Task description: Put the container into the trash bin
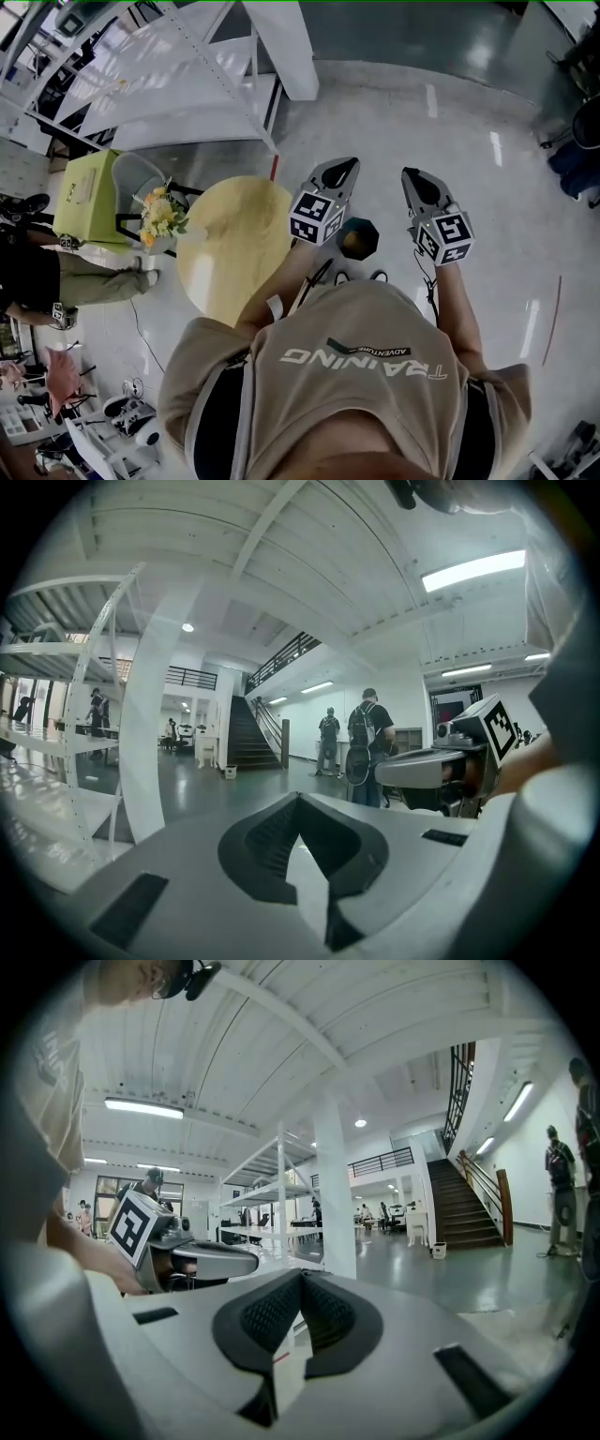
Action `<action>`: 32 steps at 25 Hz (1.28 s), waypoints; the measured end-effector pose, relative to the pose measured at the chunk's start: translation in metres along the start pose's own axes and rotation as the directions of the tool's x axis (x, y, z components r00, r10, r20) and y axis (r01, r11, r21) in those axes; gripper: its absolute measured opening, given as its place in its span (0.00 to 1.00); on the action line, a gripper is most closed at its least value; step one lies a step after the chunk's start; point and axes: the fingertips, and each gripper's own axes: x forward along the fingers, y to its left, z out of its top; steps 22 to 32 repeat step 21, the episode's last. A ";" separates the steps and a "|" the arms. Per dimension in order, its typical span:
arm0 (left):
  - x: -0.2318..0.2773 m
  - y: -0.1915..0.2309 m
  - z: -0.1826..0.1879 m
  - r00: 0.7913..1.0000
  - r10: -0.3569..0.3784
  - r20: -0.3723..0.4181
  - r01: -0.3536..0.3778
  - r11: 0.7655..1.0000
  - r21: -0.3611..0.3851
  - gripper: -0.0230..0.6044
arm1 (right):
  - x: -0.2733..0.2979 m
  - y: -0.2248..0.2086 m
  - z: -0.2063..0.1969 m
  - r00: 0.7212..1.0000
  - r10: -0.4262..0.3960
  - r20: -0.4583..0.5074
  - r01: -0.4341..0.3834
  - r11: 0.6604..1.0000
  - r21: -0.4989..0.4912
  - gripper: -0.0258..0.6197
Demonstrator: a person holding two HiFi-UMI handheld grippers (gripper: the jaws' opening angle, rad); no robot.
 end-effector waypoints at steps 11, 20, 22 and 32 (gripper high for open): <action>-0.012 -0.002 0.007 0.999 0.030 0.011 -0.030 0.999 0.021 0.05 | -0.010 -0.003 0.007 0.998 -0.050 0.024 0.051 0.998 -0.036 0.04; -0.025 0.005 0.009 0.998 0.051 0.020 -0.051 0.999 0.012 0.05 | -0.006 0.010 0.008 0.999 -0.017 0.033 0.019 0.999 -0.035 0.04; -0.026 0.005 0.008 0.998 0.055 0.023 -0.055 0.998 0.008 0.05 | -0.006 0.011 0.007 0.999 -0.012 0.034 0.014 0.999 -0.036 0.04; -0.026 0.005 0.008 0.998 0.055 0.023 -0.055 0.998 0.008 0.05 | -0.006 0.011 0.007 0.999 -0.012 0.034 0.014 0.999 -0.036 0.04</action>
